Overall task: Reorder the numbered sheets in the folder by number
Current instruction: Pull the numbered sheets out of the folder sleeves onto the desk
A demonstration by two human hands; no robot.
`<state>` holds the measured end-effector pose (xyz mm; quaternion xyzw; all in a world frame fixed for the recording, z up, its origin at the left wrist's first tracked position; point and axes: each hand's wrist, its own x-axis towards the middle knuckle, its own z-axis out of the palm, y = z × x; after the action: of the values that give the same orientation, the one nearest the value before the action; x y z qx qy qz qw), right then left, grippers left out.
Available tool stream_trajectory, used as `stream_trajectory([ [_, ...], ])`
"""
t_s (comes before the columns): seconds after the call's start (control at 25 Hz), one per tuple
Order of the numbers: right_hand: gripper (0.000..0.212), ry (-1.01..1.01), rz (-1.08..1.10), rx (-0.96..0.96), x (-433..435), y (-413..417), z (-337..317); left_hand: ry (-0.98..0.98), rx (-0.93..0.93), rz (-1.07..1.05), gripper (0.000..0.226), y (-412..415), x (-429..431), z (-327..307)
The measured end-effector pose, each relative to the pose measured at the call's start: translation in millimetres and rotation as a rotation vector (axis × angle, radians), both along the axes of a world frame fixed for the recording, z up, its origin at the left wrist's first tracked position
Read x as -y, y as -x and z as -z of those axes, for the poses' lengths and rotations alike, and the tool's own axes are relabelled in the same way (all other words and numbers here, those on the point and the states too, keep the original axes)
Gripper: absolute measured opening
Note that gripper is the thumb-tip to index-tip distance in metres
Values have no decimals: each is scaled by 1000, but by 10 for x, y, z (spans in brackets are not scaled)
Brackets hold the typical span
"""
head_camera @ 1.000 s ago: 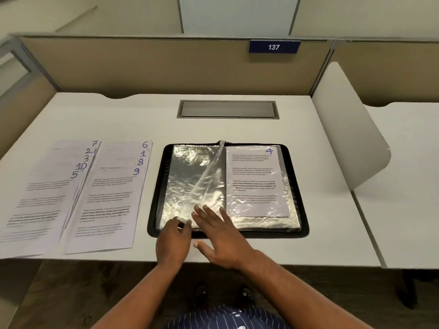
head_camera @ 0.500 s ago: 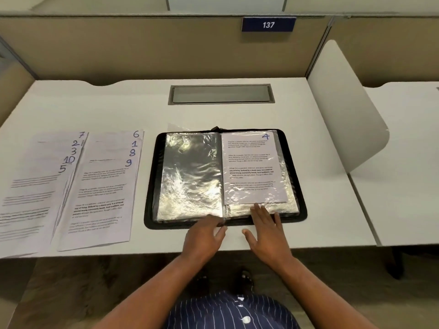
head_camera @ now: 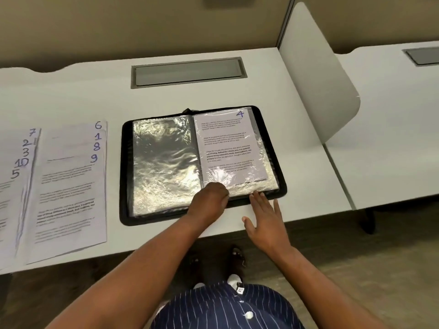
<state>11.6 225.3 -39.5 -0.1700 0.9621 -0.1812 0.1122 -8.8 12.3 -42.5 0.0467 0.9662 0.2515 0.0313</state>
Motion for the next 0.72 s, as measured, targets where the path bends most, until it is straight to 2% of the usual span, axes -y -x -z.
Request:
stream_trajectory([
  [0.16,69,10,18,-3,-69,-54,-10,1,63,-34,20,58,-8,-13],
  [0.32,69,4,21,-4,-96,-78,-39,21,60,23,22,67,-5,-24],
  [0.48,69,3,7,-25,-82,-90,-67,21,63,-47,21,116,-42,-86],
  [0.72,69,4,-101,-69,47,-97,-33,-133,60,-233,15,101,-56,-162],
])
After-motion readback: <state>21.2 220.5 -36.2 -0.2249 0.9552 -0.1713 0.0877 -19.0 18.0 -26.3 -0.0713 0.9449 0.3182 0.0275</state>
